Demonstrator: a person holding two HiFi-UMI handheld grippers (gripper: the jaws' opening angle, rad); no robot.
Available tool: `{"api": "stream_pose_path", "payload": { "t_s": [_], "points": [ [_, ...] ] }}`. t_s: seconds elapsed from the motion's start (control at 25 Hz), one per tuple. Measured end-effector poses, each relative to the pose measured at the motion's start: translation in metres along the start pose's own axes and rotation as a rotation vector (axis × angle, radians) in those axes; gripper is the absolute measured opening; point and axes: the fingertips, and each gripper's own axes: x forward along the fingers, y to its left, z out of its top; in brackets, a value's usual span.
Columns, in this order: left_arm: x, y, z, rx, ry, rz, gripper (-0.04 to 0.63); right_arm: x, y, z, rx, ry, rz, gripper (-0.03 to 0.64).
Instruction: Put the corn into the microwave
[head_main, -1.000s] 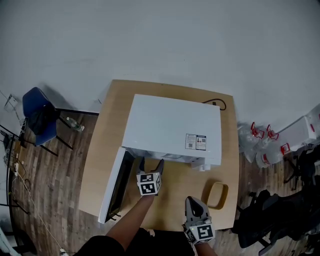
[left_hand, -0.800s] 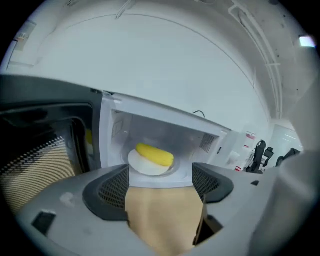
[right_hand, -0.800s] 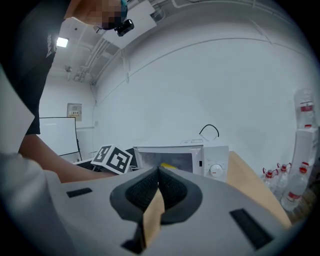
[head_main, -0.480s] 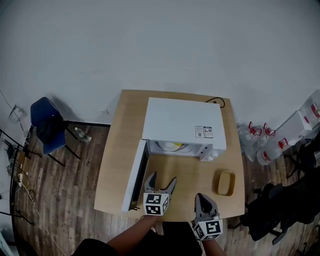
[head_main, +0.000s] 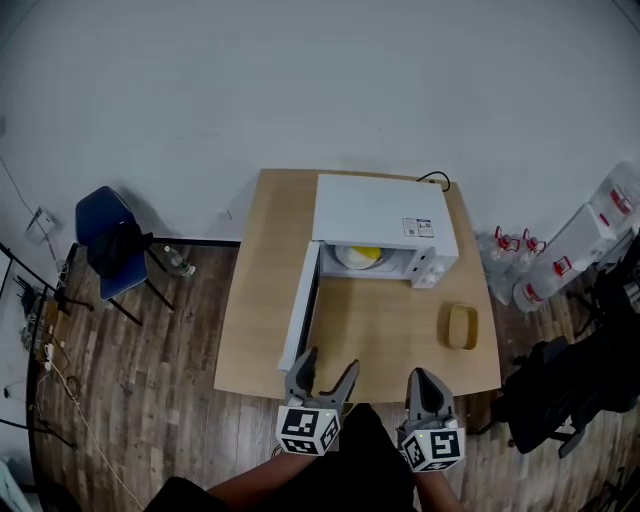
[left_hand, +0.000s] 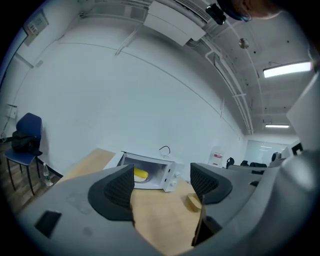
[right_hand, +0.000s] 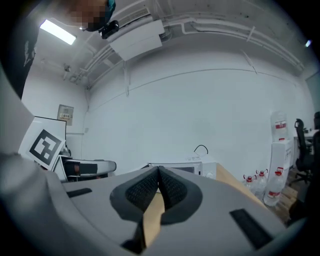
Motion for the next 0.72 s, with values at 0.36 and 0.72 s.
{"api": "stream_pose_path", "payload": {
  "t_s": [0.36,0.72],
  "points": [
    [-0.08,-0.007,0.003,0.02,0.018,-0.026,0.085,-0.038,0.065,0.004,-0.053,-0.033,0.063,0.058],
    [-0.094,-0.025,0.008,0.095,0.006,-0.062,0.016,-0.056,0.075,0.008,-0.101,-0.03,0.042,0.058]
  ]
}}
